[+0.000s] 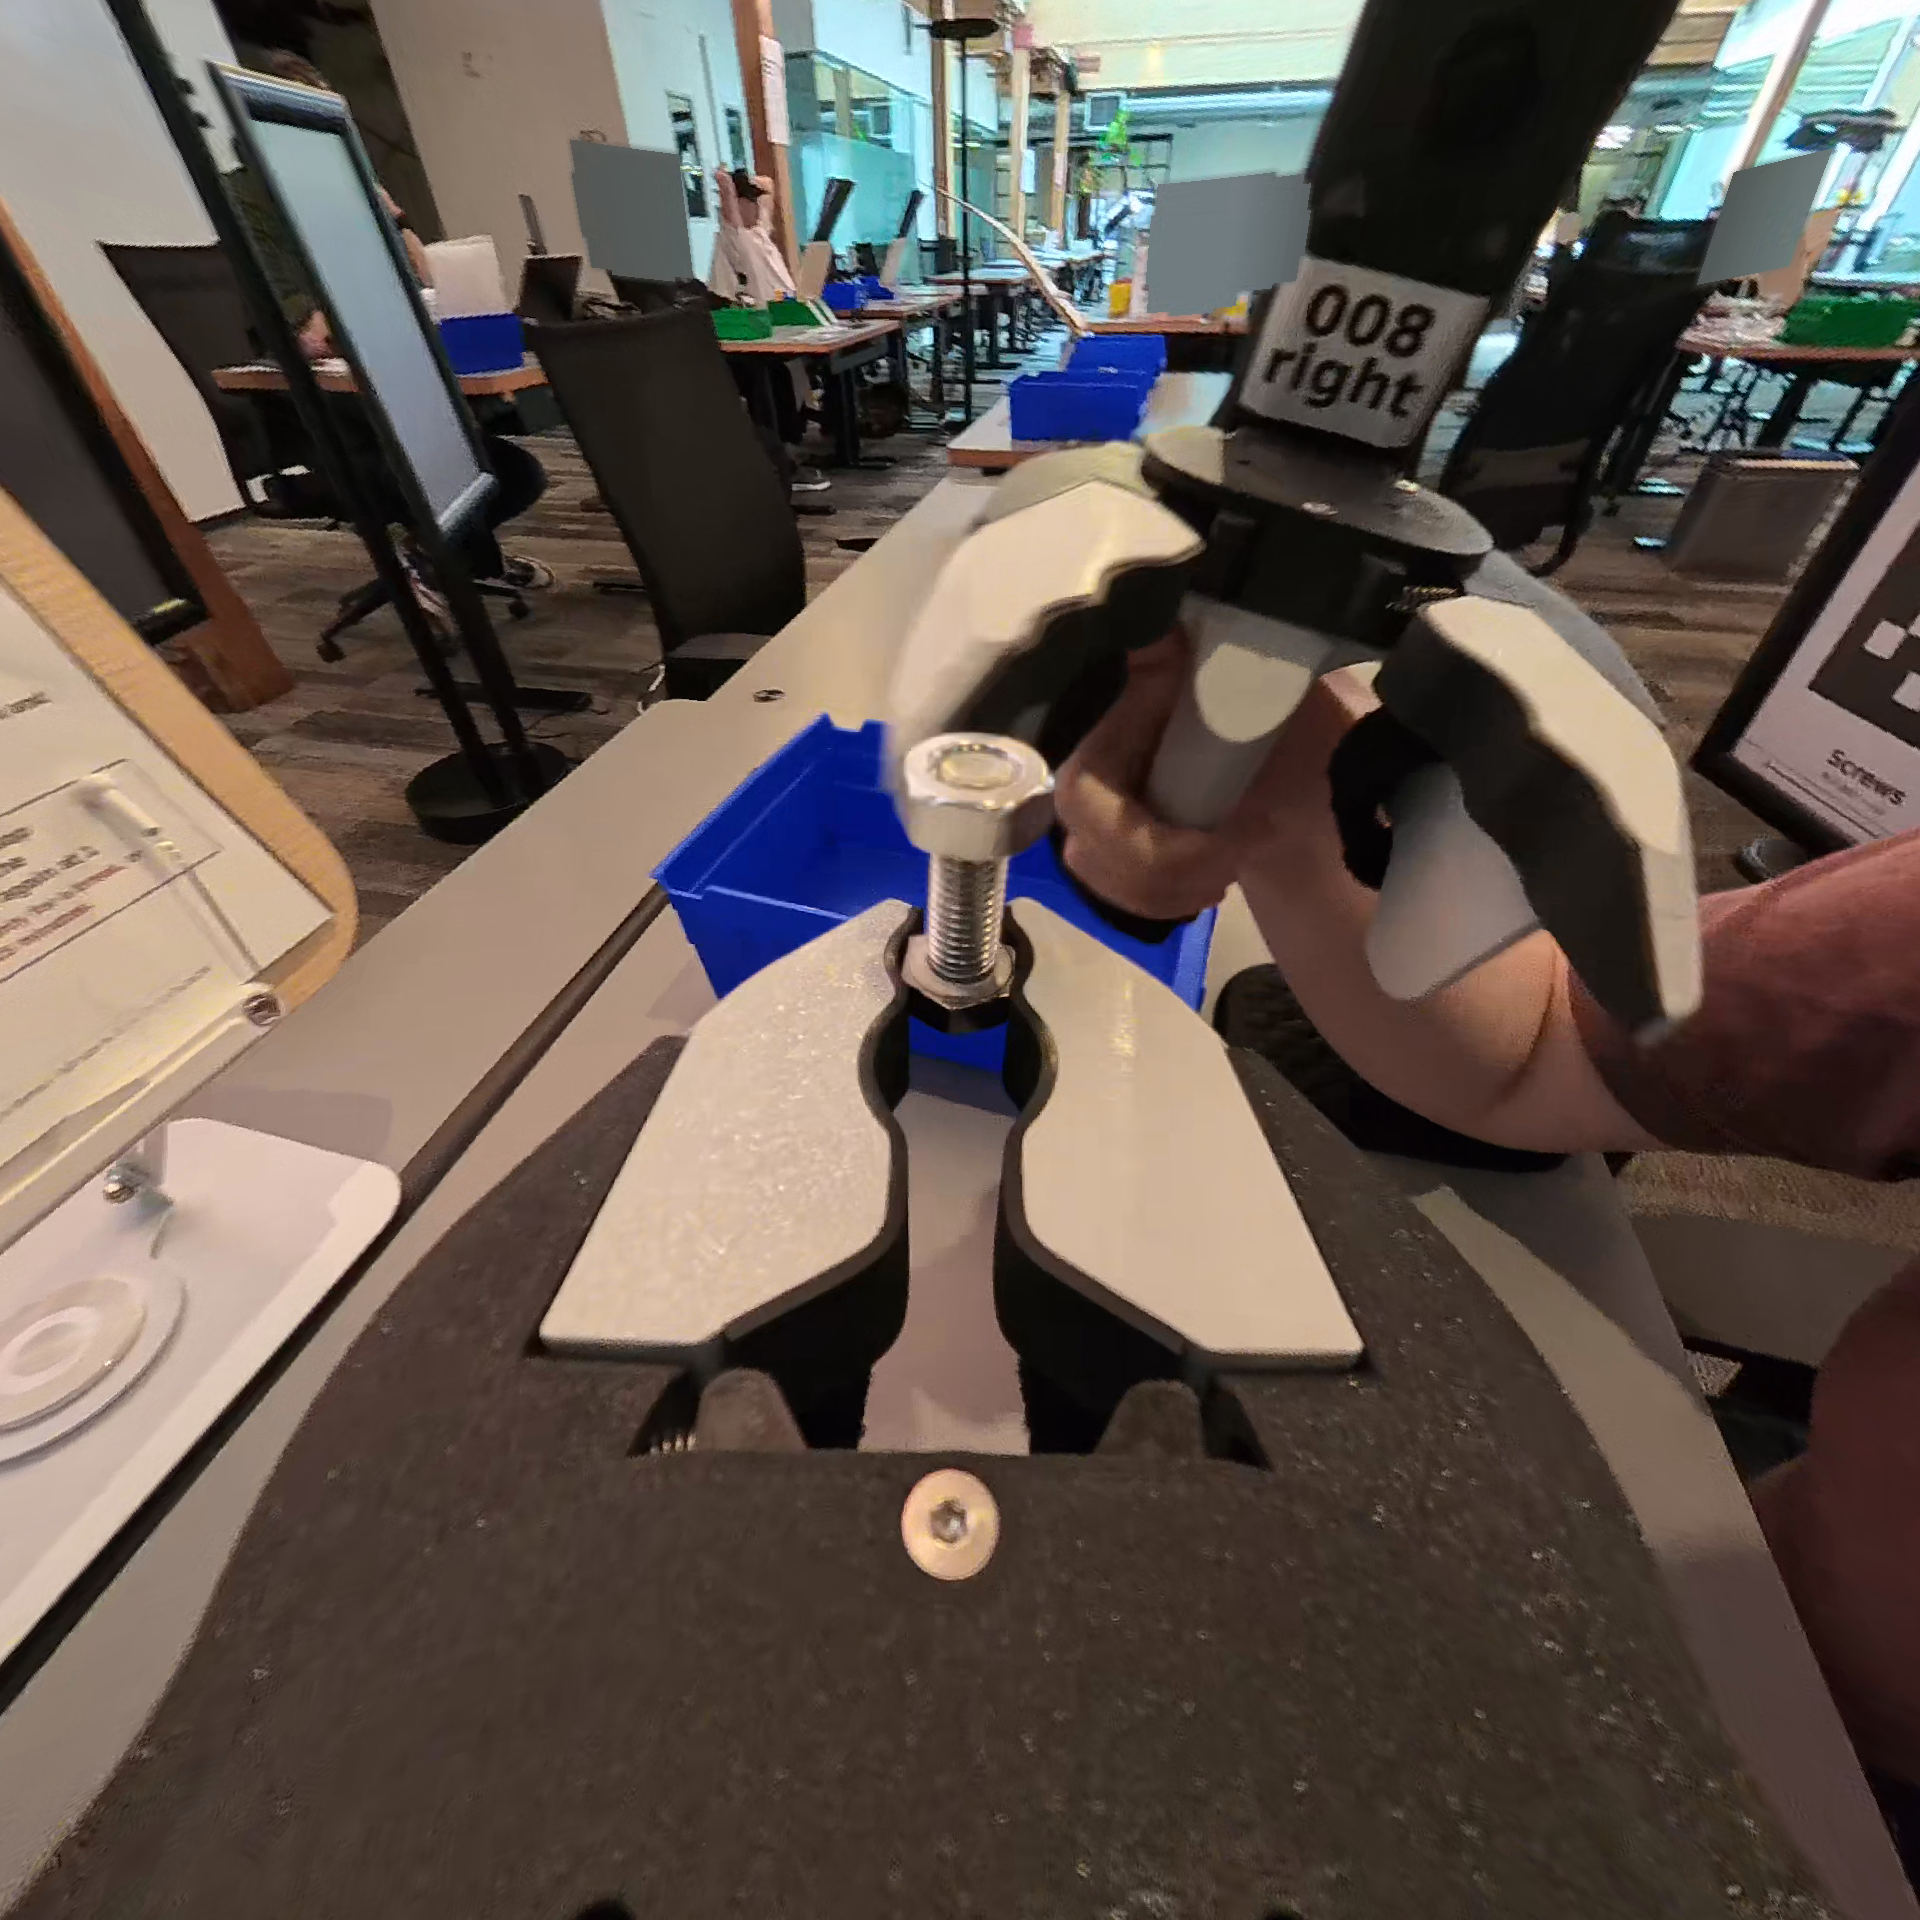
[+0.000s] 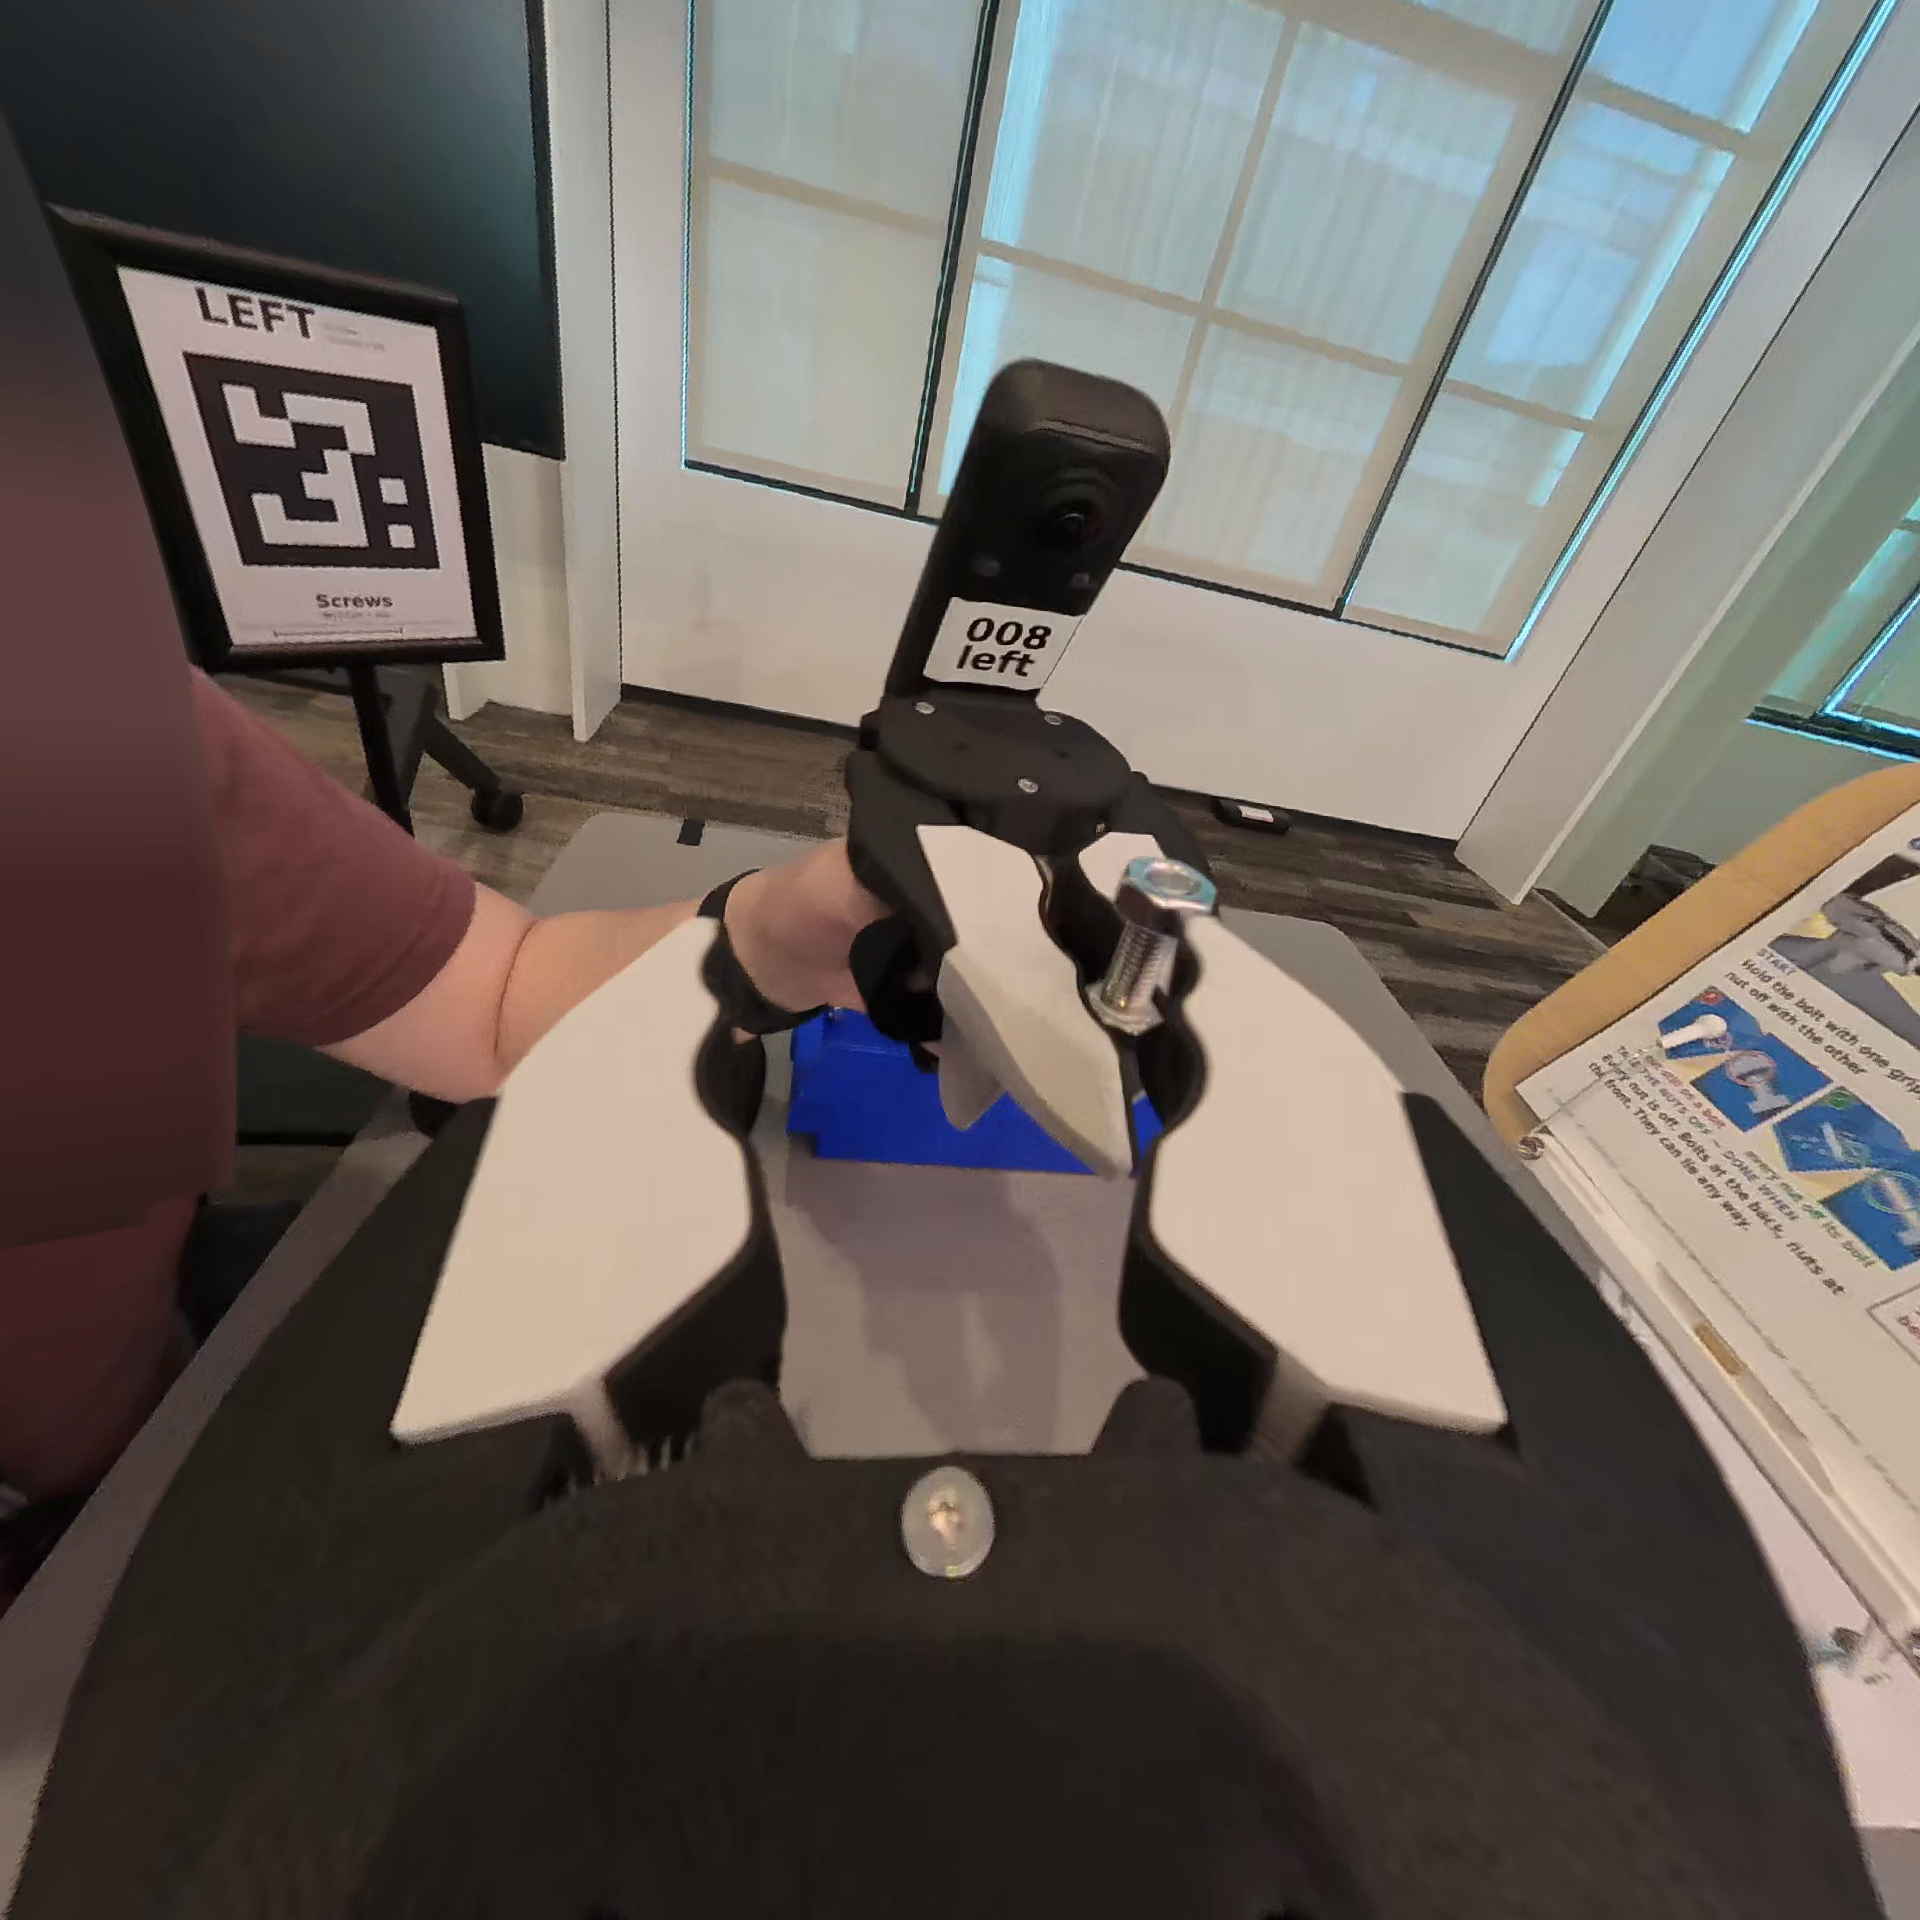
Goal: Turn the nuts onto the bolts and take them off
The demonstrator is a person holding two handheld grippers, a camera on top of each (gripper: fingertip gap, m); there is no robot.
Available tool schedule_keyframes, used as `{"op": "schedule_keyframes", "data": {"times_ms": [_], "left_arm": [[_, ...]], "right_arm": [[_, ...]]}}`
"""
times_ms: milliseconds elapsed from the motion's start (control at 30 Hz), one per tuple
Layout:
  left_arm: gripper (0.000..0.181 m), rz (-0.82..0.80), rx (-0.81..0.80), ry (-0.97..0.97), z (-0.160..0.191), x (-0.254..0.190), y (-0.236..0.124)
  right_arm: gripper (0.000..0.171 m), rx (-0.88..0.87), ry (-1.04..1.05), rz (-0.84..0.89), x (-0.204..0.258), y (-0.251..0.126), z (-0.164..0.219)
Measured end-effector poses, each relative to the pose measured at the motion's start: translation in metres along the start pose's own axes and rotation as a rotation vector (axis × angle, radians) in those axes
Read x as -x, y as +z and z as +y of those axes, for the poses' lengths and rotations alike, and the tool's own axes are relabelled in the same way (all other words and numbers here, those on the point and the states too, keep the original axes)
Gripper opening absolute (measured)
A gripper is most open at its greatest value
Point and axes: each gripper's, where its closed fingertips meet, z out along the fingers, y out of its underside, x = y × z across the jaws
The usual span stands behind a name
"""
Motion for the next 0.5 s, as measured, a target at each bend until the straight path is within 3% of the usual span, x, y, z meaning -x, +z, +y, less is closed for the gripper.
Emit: {"op": "schedule_keyframes", "data": {"times_ms": [67, 367, 433, 500], "left_arm": [[0.012, 0.013, -0.017, -0.021, -0.003, 0.001, -0.005], [0.013, 0.052, 0.032, 0.011, 0.006, -0.014, 0.011], [0.012, 0.025, 0.017, -0.009, 0.004, -0.005, 0.005], [0.012, 0.015, -0.007, -0.027, -0.001, 0.0, -0.001]], "right_arm": [[0.074, -0.023, -0.013, 0.018, -0.002, -0.007, -0.007], [0.094, 0.016, 0.012, 0.006, 0.001, 0.014, 0.007], [0.092, 0.052, -0.001, 0.017, 0.001, 0.006, 0.007], [0.079, 0.033, -0.006, 0.009, 0.003, -0.003, -0.001]]}}
